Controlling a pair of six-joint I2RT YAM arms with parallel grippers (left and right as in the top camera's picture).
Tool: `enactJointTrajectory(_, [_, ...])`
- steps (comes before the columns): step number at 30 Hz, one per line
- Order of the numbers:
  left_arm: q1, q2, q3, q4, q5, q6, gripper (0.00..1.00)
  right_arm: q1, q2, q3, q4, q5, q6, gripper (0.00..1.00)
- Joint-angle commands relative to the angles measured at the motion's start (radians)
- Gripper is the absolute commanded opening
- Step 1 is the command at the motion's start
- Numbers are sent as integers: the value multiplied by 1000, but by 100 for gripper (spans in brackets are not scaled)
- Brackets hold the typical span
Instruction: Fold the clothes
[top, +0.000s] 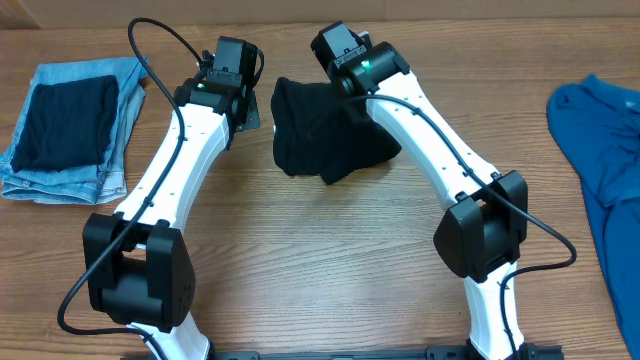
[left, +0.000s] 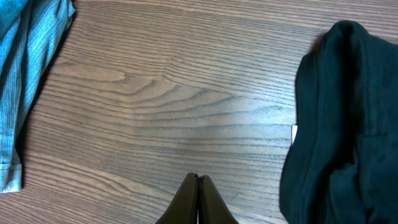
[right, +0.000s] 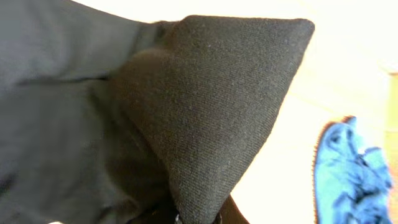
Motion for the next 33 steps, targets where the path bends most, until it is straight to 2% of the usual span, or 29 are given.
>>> enactJointTrajectory(1, [-2,-21,-1,-5,-14,-14,4,-84,-43,27,-7,67,4,4])
enactJointTrajectory(7, [-2,-21,-1,-33,-14,-14,4,-209,-43,30,-20,64,3,4])
enactJointTrajectory(11, [-2,-21,-1,-33,-14,-14,4,-265,-43,30,-14,-27,-31,4])
enactJointTrajectory(14, [-2,-21,-1,-34,-13,-14,4,-257,-43,30,-11,-70,-62,4])
enactJointTrajectory(21, [-2,-21,-1,-33,-14,-14,4,-134,-42,29,5,-174,-83,4])
enactJointTrajectory(25, [-2,-21,-1,-36,-14,-14,4,-106,-40,8,42,-309,-82,4])
enactJointTrajectory(33, [-2,-21,-1,-40,-14,-14,4,-102,-39,-212,304,-546,-82,4])
